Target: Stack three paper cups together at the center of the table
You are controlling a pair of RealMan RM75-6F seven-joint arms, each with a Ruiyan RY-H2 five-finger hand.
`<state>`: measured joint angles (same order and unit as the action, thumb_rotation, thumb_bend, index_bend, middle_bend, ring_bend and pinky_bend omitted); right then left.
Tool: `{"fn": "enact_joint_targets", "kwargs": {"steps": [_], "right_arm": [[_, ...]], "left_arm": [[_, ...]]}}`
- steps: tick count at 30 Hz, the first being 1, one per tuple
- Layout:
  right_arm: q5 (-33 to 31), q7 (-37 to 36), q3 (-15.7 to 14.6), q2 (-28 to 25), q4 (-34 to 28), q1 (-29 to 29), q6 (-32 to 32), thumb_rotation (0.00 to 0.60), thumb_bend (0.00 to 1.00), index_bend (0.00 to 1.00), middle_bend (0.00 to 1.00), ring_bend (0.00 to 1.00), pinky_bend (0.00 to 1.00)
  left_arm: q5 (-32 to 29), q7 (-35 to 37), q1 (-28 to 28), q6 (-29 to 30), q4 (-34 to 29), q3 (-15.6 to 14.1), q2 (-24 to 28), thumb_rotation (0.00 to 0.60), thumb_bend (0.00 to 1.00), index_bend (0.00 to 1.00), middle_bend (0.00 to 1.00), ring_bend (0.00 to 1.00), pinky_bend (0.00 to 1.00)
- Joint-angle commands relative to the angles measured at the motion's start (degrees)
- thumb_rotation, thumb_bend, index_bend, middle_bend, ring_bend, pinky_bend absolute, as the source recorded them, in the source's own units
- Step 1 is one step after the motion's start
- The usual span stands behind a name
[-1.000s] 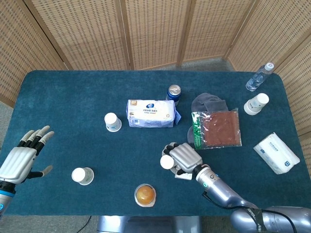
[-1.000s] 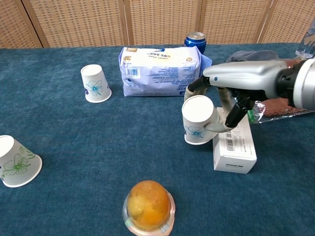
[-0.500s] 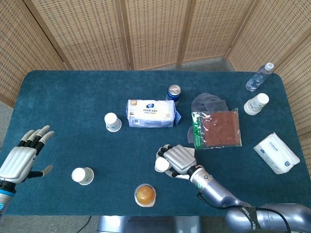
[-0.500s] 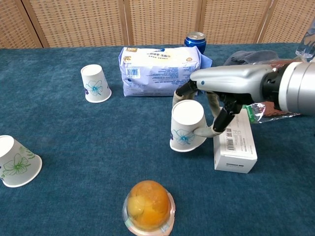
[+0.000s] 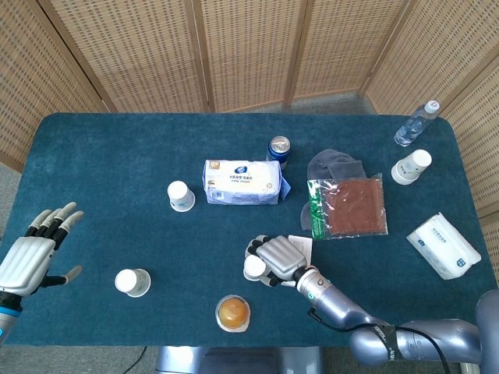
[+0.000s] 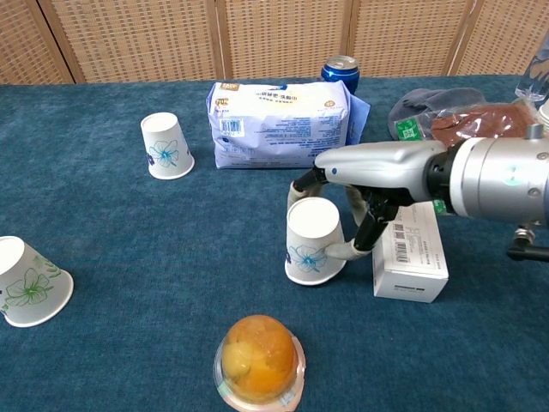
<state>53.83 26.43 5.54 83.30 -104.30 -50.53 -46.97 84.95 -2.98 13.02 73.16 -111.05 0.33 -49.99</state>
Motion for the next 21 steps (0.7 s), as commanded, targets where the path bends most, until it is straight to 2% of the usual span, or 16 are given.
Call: {"fn": "enact_joint_targets", "kwargs": {"steps": [1, 7, 17, 21], "right_arm": [[-0.45, -0.10, -0.15, 0.10, 0.12, -0.37, -0.02, 0.600, 0.40, 0.25, 0.21, 0.13, 0.48], [-1.11, 0.81, -0.76, -1.00, -0.75, -0.91, -0.81, 0.600, 0.40, 0.13, 0.11, 0.04, 0.41], [-0.99, 2.46, -2.70, -3.86, -3.57, -0.65, -2.93, 0.600, 0.40, 0.04, 0.06, 0.00, 0.38], [0.12, 1.96, -3.25, -5.88, -5.05, 0.77, -5.27, 0.600, 0.40, 0.04, 0.05, 0.00, 0.38]], "left_arm": [[0.25, 0.24, -0.13, 0.21, 0.07, -0.06, 0.11, 0.600, 0.28, 0.00, 0.00, 0.00, 0.02], [0.57, 1.01, -0.40, 0.58, 0.49, -0.18, 0.24, 0.600, 0.28, 0.00, 0.00, 0.00, 0.02], [1.51, 0.98, -0.01, -0.04, 0.20, -0.40, 0.55, 0.600, 0.28, 0.00, 0.00, 0.00, 0.02], [1.95, 1.30, 0.17, -1.07, -0.18, -1.01, 1.05, 0.600, 0.28, 0.00, 0.00, 0.00, 0.02]]}}
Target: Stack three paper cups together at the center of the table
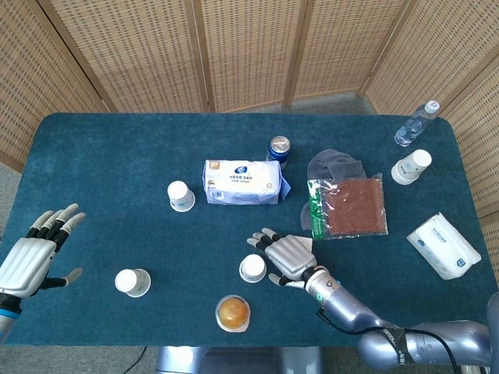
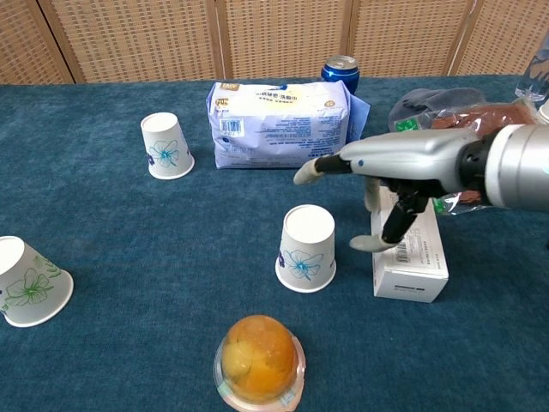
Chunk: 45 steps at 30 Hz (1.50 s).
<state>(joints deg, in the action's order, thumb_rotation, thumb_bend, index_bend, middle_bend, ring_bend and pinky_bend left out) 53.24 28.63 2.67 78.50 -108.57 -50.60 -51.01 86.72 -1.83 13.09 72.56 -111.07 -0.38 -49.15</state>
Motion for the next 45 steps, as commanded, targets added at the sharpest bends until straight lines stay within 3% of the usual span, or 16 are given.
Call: {"fn": "enact_joint_targets", "kwargs": {"steps": [1, 9, 20, 33, 45], "right_arm": [[1.14, -0.43, -0.54, -1.69, -1.14, 1.32, -1.95, 0.600, 0.40, 0.04, 0.05, 0.00, 0.38], [4.33, -2.10, -0.95, -5.11, -2.92, 4.71, -6.66, 0.600, 0.45, 0.05, 0.06, 0.00, 0.38], [9.54, -7.23, -0.41, -10.87, -3.65, 10.51, -12.73, 0.600, 0.45, 0.09, 0.07, 0.00, 0.38], [12.50, -11.88, -0.53, -14.38, -2.88, 14.37, -12.71, 0.600, 0.45, 0.09, 0.07, 0.00, 0.38], [13.52, -12.90, -0.01, -15.64, -2.77, 16.22, -12.03, 0.600, 0.45, 0.10, 0.07, 0.00, 0.38]], "left_arm": [[0.32, 0.27, 0.17, -0.85, -0.21, -0.51, 0.27, 0.600, 0.28, 0.00, 0.00, 0.00, 0.01], [1.76, -0.86, 0.61, -3.53, -0.10, -2.33, -0.77, 0.600, 0.28, 0.00, 0.00, 0.00, 0.00], [2.02, -7.76, 1.81, -7.55, 0.49, -3.95, -5.74, 0.600, 0.28, 0.00, 0.00, 0.00, 0.04], [-0.74, -15.99, 3.28, -11.40, 1.83, -4.68, -12.92, 0.600, 0.28, 0.00, 0.00, 0.00, 0.12], [-1.66, -15.69, 3.12, -11.72, 6.15, -5.60, -18.26, 0.600, 0.28, 0.00, 0.00, 0.00, 0.22]]}}
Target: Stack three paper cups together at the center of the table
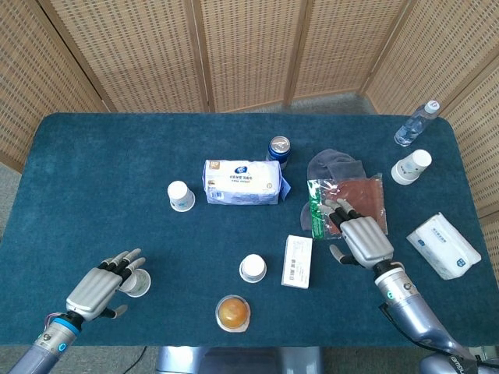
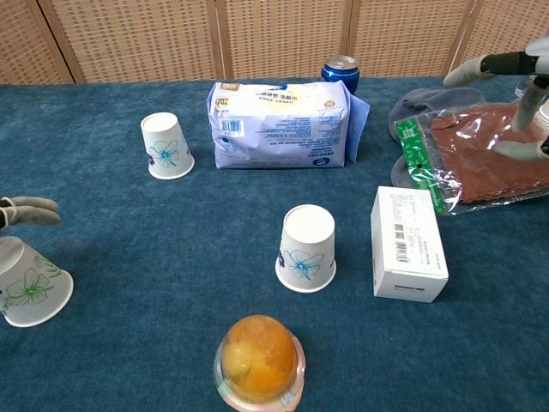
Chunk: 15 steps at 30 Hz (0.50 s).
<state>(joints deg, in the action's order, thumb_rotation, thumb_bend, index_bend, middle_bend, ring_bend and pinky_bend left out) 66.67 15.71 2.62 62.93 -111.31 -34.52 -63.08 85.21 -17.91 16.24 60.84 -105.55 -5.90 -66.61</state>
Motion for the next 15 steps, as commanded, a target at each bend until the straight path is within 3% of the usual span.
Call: {"fn": "enact_joint_targets", "kwargs": {"steps": [1, 7, 11, 15], "right_arm": [[0.09, 0.01, 0.11, -0.14, -0.07, 0.30, 0.08, 0.600, 0.45, 0.10, 0.07, 0.00, 0.38], [0.14, -0.08, 0.48, -0.52, -0.26, 0.94, 0.36, 0.600, 0.45, 0.10, 0.07, 0.00, 0.38], [0.21, 0.04, 0.60, -0.68, -0.34, 1.26, 0.62, 0.600, 0.45, 0.10, 0.07, 0.00, 0.38], [0.21, -0.06, 0.85, -0.62, -0.18, 1.53, 0.83, 0.600, 0.45, 0.10, 0.07, 0.00, 0.38]], "left_arm": [[-0.15, 0.90, -0.03, 0.02, 0.99, -0.12, -1.24, 0.600, 0.28, 0.00, 0.00, 0.00, 0.23], [-0.32, 2.05, 0.05, 0.60, 3.48, 0.33, -3.77, 0.600, 0.28, 0.02, 0.00, 0.03, 0.35], [-0.52, 2.23, 0.13, 1.02, 4.03, 0.57, -4.66, 0.600, 0.28, 0.12, 0.11, 0.17, 0.45], [-0.38, 2.78, 0.24, 1.41, 3.91, 0.57, -4.27, 0.600, 0.28, 0.17, 0.13, 0.21, 0.50]]}}
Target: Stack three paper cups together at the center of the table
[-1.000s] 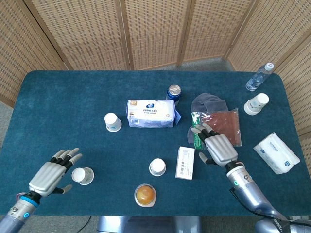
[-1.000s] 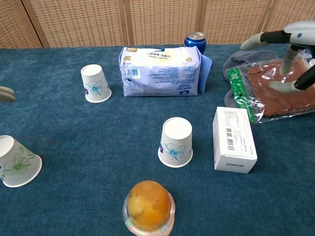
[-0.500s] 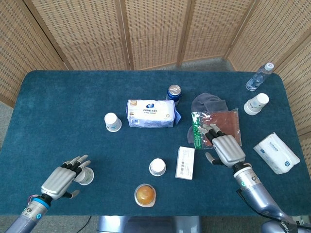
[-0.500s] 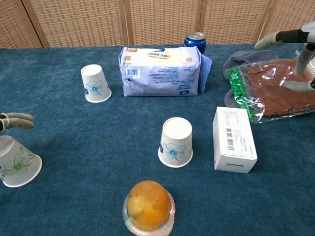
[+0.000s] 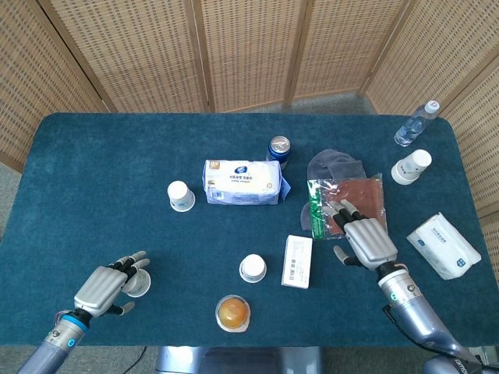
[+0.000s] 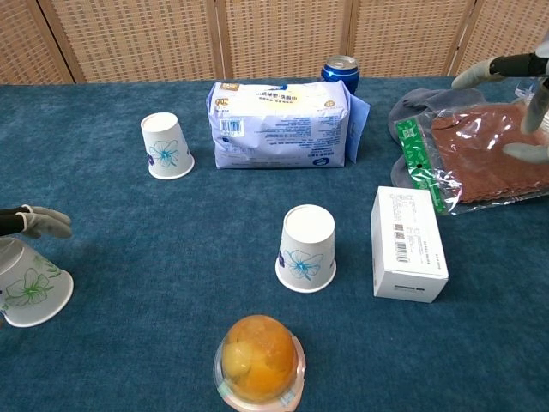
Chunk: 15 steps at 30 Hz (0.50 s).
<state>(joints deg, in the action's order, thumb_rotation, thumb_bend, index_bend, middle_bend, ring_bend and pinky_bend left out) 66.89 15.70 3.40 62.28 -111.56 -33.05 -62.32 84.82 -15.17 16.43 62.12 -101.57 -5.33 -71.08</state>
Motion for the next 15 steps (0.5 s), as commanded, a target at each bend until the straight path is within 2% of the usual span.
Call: {"fn": "enact_joint_targets", "kwargs": {"steps": [1, 15], "right_arm": [[0.03, -0.07, 0.12, 0.09, 0.18, 0.10, 0.19, 0.600, 0.45, 0.10, 0.07, 0.00, 0.38], [0.24, -0.52, 0.91, 0.42, 0.81, 0.69, 0.98, 0.600, 0.45, 0.11, 0.08, 0.00, 0.38]], "left_arm": [[-0.05, 0.08, 0.10, 0.17, -0.20, 0.00, 0.38, 0.600, 0.28, 0.18, 0.14, 0.21, 0.50], [-0.90, -0.42, 0.44, 0.38, -0.31, -0.17, 0.69, 0.600, 0.28, 0.25, 0.22, 0.28, 0.57]]}}
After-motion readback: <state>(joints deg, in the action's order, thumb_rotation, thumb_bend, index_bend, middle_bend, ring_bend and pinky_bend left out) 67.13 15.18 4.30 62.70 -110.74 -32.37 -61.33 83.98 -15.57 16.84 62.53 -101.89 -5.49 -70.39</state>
